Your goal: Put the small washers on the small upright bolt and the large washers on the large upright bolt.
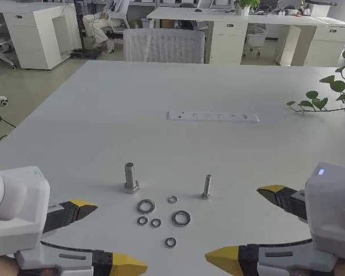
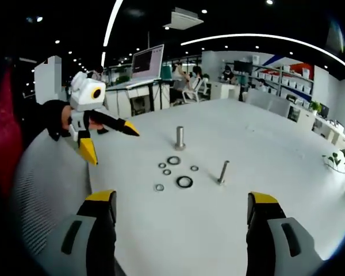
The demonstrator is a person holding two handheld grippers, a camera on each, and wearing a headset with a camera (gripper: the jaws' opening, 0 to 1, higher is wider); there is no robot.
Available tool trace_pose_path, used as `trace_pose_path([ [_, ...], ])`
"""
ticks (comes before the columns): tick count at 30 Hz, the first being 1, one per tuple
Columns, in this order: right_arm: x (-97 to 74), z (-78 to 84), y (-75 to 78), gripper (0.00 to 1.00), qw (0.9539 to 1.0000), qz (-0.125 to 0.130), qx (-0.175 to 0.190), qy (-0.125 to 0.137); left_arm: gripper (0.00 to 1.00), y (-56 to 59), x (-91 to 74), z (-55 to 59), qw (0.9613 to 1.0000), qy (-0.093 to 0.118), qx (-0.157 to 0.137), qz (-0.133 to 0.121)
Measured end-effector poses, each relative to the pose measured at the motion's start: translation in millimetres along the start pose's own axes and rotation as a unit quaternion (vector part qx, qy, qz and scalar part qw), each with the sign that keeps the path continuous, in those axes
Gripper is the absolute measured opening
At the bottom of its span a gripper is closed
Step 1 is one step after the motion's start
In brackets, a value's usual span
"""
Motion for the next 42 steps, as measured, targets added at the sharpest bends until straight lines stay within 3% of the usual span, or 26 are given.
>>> trace_pose_path([
  [42,1.4,1.5,-1.2,0.91,1.0000,0.000,-0.002,-0.005,0.92,-0.3,-0.6,0.6,1.0000,0.000,0.003,-0.001],
])
Point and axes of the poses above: the centre of the closed fingertips' face, and the gripper's own axes: x roughly forward along the fingers, y roughly to its right, z roughly out of its underside, the point moved 3 cm from there along -x, roughly backward along the fingers, and after that the axes turned 13 degrees about -y, right-handed, at the moved point
